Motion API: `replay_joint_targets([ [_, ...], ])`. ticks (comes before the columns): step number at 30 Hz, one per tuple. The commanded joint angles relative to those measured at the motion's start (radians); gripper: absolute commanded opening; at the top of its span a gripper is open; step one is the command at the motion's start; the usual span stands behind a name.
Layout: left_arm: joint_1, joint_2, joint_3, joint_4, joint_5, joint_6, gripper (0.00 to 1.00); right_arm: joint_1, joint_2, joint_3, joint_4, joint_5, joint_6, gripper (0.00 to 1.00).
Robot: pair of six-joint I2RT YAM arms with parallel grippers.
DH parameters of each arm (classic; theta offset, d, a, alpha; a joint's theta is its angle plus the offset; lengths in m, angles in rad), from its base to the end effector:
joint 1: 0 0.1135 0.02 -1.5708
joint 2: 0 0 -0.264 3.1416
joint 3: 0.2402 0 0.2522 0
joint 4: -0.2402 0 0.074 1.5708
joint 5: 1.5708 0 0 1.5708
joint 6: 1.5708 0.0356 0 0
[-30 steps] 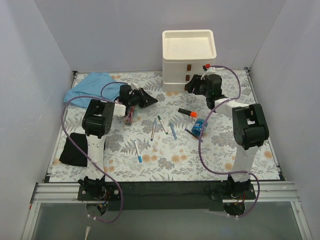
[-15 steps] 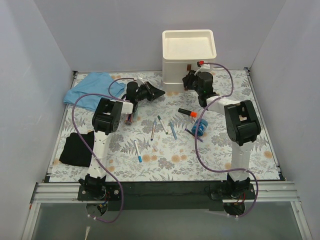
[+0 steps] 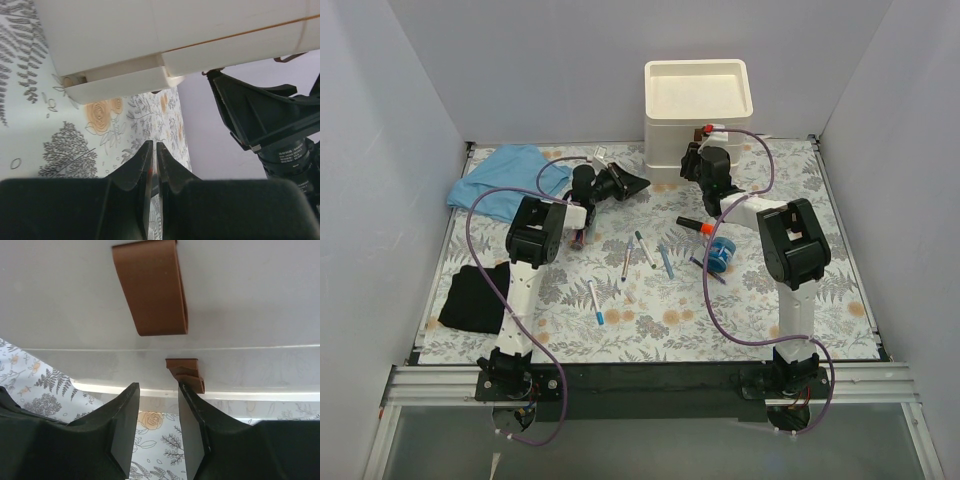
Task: Sort the stationery into containers
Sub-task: Open the drawer in the storage box.
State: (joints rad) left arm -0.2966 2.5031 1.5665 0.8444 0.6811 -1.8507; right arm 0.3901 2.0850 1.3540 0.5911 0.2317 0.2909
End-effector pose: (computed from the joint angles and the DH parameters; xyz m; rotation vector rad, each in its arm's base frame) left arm 0.4971 -0.1754 0.0997 -0.9774 1.9504 -2.0146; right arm 0.4469 0.1749 0.2093 0.0878 1.7143 0.3083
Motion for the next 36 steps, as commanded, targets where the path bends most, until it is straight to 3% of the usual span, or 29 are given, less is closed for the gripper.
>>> replay_joint_targets([
  [1,0.007,0.036,0.044,0.027,0.003,-0.019,0.08,-0.002,-0.028,0.004,0.001,0.077,-0.027,0.46],
  [6,0.008,0.049,0.058,0.03,0.005,-0.024,0.08,-0.002,-0.029,0.005,-0.011,0.101,-0.052,0.5],
  [8,0.01,0.048,0.055,0.033,0.006,-0.025,0.08,-0.003,-0.019,0.02,-0.017,0.101,-0.052,0.57],
  [13,0.014,0.046,0.044,0.038,0.006,-0.027,0.08,-0.005,0.007,0.057,-0.02,0.112,-0.062,0.63],
  [20,0.013,0.056,0.052,0.039,0.008,-0.033,0.09,-0.008,0.027,0.076,-0.011,0.129,-0.078,0.63],
  [22,0.014,0.059,0.056,0.038,0.008,-0.035,0.09,-0.007,0.029,0.074,-0.004,0.124,-0.085,0.53],
  [24,0.014,0.062,0.058,0.036,0.008,-0.033,0.09,-0.008,0.029,0.068,-0.002,0.126,-0.09,0.5],
  [27,0.013,0.065,0.061,0.042,0.008,-0.038,0.09,-0.008,0.017,0.047,-0.002,0.109,-0.088,0.3],
  [28,0.013,0.066,0.06,0.045,0.006,-0.039,0.09,-0.007,0.012,0.037,-0.002,0.103,-0.087,0.19],
  [31,0.013,0.074,0.061,0.054,0.005,-0.047,0.09,0.0,-0.029,-0.015,-0.002,0.086,-0.087,0.01],
  [36,0.008,0.115,0.113,0.059,-0.002,-0.059,0.09,0.021,-0.136,-0.119,-0.013,0.066,-0.098,0.01],
])
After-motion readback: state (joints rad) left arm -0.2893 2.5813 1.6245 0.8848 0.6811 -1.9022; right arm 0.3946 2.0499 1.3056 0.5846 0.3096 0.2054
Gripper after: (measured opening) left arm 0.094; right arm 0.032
